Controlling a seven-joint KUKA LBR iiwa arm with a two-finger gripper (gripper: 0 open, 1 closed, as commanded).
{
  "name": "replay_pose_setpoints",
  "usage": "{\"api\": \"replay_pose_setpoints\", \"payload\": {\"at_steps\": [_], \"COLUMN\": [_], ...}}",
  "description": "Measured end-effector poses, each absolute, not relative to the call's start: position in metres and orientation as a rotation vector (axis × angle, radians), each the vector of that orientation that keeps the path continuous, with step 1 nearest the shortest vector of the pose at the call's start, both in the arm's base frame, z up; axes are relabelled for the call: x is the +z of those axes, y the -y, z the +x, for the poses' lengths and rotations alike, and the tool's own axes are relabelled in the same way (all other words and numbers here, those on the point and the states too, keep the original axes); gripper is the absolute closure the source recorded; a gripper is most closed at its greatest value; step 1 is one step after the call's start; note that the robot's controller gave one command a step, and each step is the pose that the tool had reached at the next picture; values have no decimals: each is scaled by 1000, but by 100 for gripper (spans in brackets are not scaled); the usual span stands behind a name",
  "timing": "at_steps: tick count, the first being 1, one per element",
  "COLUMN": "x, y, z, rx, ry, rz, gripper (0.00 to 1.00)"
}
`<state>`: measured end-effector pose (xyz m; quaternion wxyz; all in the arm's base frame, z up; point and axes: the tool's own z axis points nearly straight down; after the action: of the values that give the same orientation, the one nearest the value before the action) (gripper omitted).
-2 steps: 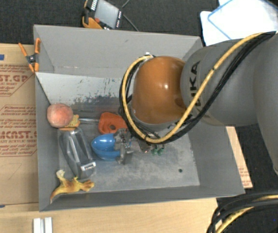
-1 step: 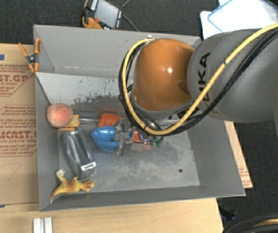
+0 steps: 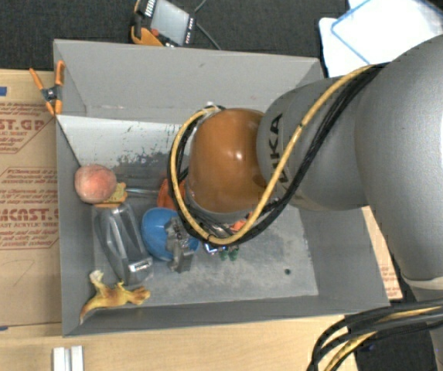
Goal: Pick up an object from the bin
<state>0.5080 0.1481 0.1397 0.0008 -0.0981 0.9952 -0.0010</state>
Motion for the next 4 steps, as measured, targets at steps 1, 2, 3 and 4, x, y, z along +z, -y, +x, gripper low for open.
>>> {"api": "replay_pose_setpoints", "payload": {"at_steps": [1, 2, 3, 4], "x": [162, 117, 118, 108], "y": [-149, -153, -159, -153], "z": [518, 534, 518, 530], "rx": [7, -1, 7, 0], "ry": [-3120, -3129, -3119, -3122], "rz": [-124, -215, -133, -217], "gripper": [100, 100, 100, 100]}}
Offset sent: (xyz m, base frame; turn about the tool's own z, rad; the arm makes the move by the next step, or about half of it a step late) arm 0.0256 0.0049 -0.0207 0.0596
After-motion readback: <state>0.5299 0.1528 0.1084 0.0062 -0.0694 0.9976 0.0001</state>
